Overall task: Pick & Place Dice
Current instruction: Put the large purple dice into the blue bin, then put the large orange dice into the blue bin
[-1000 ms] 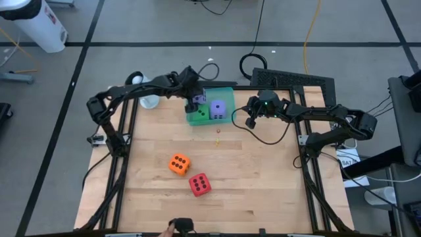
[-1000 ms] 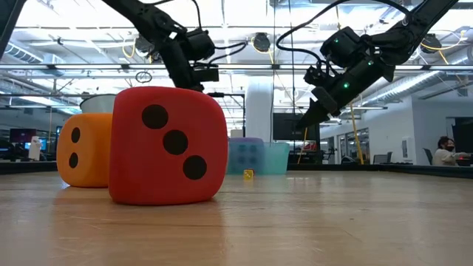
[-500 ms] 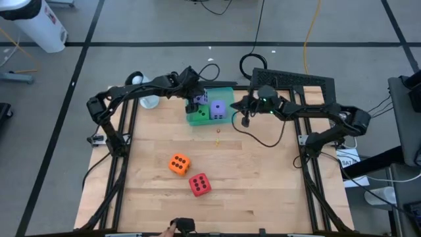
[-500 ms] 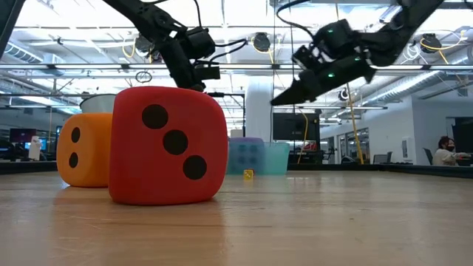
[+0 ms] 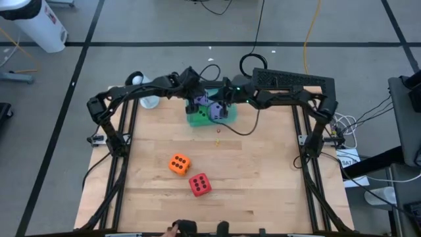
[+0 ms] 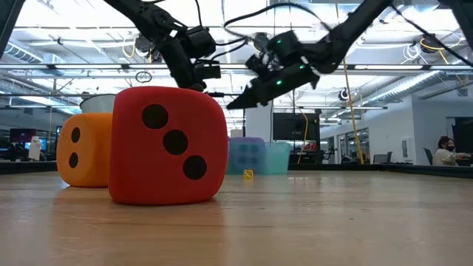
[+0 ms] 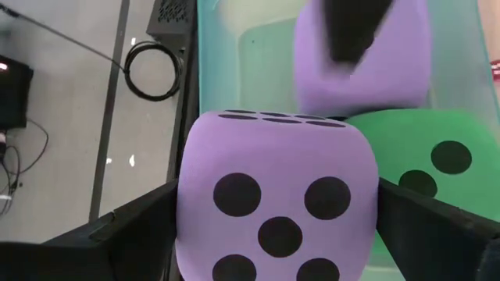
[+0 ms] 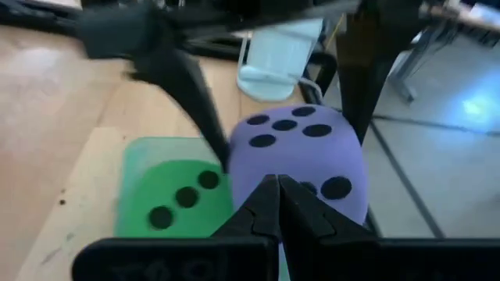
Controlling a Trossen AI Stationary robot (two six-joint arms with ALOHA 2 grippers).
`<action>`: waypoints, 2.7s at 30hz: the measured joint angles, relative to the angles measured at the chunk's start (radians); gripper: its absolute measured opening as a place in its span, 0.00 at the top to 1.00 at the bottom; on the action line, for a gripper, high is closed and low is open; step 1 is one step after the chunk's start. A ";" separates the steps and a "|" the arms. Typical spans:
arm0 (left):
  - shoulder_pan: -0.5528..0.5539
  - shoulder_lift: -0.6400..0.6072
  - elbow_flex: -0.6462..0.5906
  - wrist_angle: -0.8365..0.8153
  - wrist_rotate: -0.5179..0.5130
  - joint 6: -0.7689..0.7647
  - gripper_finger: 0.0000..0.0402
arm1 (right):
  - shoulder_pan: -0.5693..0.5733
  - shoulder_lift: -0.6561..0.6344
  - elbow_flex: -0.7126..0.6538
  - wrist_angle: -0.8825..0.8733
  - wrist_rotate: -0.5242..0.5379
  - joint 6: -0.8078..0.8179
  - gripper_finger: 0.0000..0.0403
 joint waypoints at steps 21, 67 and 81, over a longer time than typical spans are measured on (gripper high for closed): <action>-0.037 0.000 -0.001 0.026 -0.009 0.037 0.01 | 0.005 0.108 0.109 -0.100 0.029 -0.006 1.00; -0.023 -0.200 -0.011 -0.172 0.074 0.022 0.01 | 0.069 -0.200 0.003 -0.245 0.155 -0.100 1.00; 0.046 -0.631 -0.554 0.553 0.437 -0.275 0.43 | 0.039 -0.721 -0.551 0.004 0.074 0.090 1.00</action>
